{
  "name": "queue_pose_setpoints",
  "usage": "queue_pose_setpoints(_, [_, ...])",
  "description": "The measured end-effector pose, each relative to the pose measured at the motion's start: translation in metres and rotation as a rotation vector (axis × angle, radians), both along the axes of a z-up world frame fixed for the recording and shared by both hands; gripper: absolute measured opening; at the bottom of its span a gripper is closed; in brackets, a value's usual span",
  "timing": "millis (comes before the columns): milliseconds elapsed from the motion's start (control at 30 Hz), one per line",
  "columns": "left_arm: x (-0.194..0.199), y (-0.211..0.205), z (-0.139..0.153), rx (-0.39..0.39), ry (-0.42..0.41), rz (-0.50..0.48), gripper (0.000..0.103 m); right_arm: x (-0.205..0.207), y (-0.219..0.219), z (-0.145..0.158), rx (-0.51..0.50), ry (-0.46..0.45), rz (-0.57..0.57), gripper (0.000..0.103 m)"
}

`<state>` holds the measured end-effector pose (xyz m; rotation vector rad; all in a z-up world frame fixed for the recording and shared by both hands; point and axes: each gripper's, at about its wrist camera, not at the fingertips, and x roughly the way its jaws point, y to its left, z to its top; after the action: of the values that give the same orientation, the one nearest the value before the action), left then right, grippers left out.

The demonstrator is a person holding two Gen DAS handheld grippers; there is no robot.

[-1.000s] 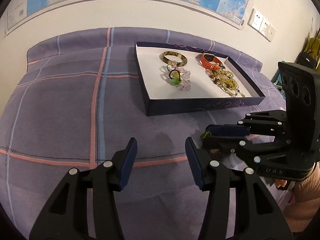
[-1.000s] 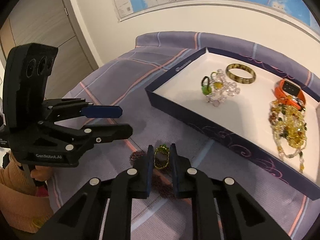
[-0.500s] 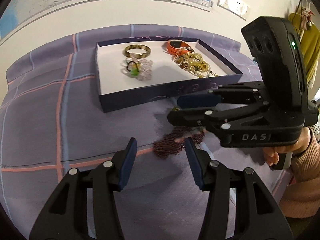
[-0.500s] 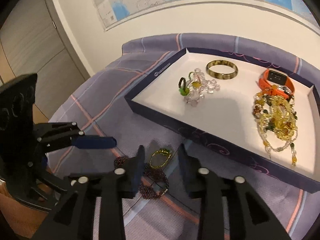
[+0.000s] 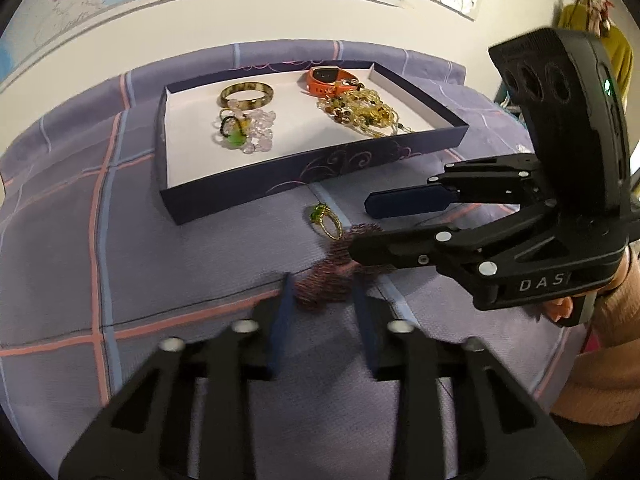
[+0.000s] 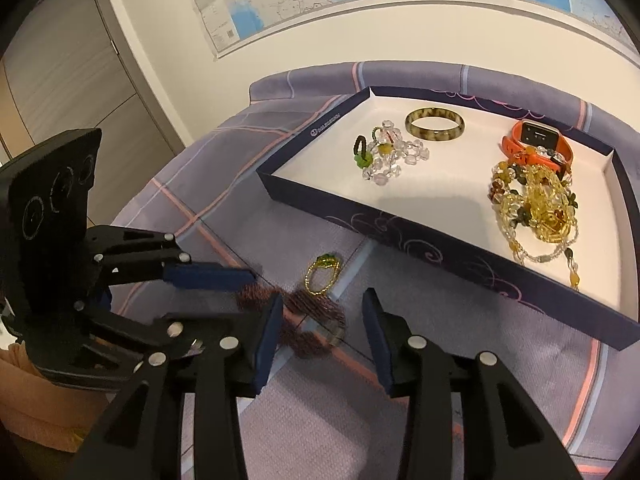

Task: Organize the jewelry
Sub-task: 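Move both tools to the maroon beaded bracelet and green-gold bracelet on the bed, then grasp green-gold bracelet with right tool while left tool lifts maroon beaded bracelet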

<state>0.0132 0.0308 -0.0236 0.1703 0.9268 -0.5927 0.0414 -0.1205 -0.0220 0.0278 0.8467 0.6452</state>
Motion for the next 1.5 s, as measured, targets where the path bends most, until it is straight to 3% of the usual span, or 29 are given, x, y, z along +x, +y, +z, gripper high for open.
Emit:
queue_pose_setpoints(167, [-0.004, -0.002, 0.003, 0.036, -0.049, 0.003, 0.011, 0.001, -0.001, 0.001, 0.000, -0.007, -0.006, 0.039])
queue_pose_setpoints(333, [-0.004, 0.004, 0.008, 0.001, -0.044, 0.000, 0.011, 0.002, 0.002, 0.004, 0.002, -0.017, -0.006, 0.039])
queue_pose_setpoints(600, [-0.004, 0.007, 0.005, -0.001, -0.026, 0.010, 0.011, 0.014, 0.029, 0.002, -0.096, -0.045, 0.001, 0.038])
queue_pose_setpoints(667, [-0.003, 0.007, 0.004, 0.001, -0.022, 0.011, 0.011, 0.013, 0.032, 0.003, -0.118, -0.059, 0.001, 0.032])
queue_pose_setpoints(767, [-0.003, 0.008, 0.003, -0.007, -0.018, 0.015, 0.011, 0.014, 0.031, 0.002, -0.151, -0.070, -0.016, 0.011])
queue_pose_setpoints(1067, [0.001, 0.013, 0.003, -0.037, -0.004, 0.042, 0.011, 0.005, 0.009, 0.005, -0.088, -0.077, -0.040, 0.009])
queue_pose_setpoints(1500, [-0.001, 0.013, 0.028, -0.062, -0.055, 0.045, 0.011, -0.017, -0.033, 0.024, 0.006, -0.102, -0.109, 0.009])
